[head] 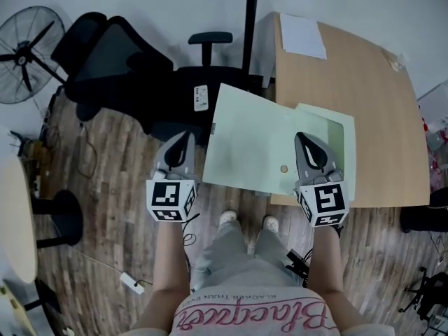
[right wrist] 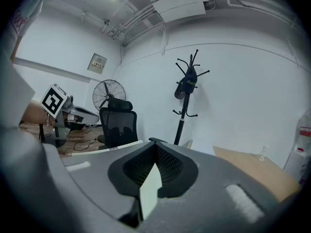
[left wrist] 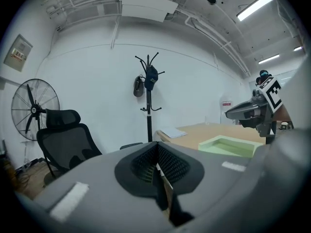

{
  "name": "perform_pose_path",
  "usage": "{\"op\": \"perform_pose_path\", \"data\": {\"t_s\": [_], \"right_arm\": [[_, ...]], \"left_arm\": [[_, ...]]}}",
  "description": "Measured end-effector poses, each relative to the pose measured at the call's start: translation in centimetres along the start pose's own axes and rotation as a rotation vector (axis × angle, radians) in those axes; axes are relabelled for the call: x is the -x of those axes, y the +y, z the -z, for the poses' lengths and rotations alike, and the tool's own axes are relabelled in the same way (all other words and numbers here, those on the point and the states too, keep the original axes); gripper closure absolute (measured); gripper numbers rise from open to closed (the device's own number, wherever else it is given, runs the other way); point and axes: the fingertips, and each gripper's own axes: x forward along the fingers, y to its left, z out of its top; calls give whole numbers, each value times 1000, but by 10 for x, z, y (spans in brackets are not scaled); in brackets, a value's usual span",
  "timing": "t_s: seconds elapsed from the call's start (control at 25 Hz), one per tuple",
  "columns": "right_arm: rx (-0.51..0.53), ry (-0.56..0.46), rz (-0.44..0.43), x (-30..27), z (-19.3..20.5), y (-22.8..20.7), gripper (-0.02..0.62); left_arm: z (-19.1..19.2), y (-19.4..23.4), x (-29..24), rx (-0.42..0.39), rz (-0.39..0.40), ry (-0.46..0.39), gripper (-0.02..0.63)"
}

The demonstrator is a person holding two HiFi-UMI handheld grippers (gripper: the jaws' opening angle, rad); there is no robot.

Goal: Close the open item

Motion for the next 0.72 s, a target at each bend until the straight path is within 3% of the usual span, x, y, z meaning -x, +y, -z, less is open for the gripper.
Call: {"op": "perform_pose_path", "data": {"t_s": [0.28,0.72], "right_arm": [[-26,50,54,-3,19,13,592],[-18,110,93,5,41,20,592]], "left_arm": [[45,7,-14,21,98,90,592],[108,0,-32,71,187,206,592]]}}
